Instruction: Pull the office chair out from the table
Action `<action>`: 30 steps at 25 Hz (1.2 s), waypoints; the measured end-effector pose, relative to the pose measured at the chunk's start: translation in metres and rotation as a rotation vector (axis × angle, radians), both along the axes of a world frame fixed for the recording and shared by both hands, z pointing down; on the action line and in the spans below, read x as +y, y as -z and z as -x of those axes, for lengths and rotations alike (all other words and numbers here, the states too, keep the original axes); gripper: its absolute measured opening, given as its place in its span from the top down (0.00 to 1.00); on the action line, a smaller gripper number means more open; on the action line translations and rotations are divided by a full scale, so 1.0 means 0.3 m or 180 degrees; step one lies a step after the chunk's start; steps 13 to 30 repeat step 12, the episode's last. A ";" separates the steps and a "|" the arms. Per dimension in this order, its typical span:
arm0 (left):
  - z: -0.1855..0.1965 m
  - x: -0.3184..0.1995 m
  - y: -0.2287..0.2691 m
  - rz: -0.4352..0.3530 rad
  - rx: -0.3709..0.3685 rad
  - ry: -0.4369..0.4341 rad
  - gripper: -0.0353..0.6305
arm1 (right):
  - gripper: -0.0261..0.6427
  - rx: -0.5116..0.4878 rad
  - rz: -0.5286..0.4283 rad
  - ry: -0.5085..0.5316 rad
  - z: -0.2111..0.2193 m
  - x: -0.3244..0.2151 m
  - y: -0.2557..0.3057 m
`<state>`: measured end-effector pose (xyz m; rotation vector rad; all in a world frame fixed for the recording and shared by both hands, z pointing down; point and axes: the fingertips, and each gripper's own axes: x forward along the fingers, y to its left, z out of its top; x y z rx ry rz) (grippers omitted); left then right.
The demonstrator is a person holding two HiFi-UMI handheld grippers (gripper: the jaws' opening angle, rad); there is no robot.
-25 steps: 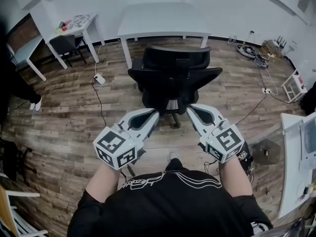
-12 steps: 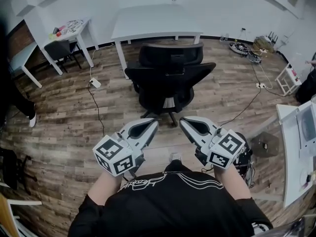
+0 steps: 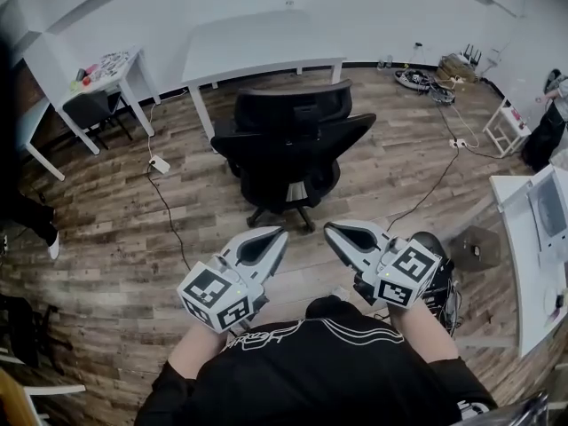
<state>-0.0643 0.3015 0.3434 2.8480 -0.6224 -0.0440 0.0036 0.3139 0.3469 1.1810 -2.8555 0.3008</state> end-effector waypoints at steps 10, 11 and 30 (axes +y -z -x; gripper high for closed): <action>-0.009 -0.060 -0.022 0.0266 0.0224 -0.0094 0.94 | 0.91 -0.0009 0.0085 -0.0025 -0.021 -0.049 -0.051; -0.019 -0.068 -0.019 0.0280 0.0244 -0.0120 0.94 | 0.91 -0.0013 0.0094 -0.0042 -0.029 -0.051 -0.052; -0.029 -0.078 -0.016 0.0294 0.0265 -0.0147 0.94 | 0.91 -0.0017 0.0102 -0.0059 -0.038 -0.053 -0.052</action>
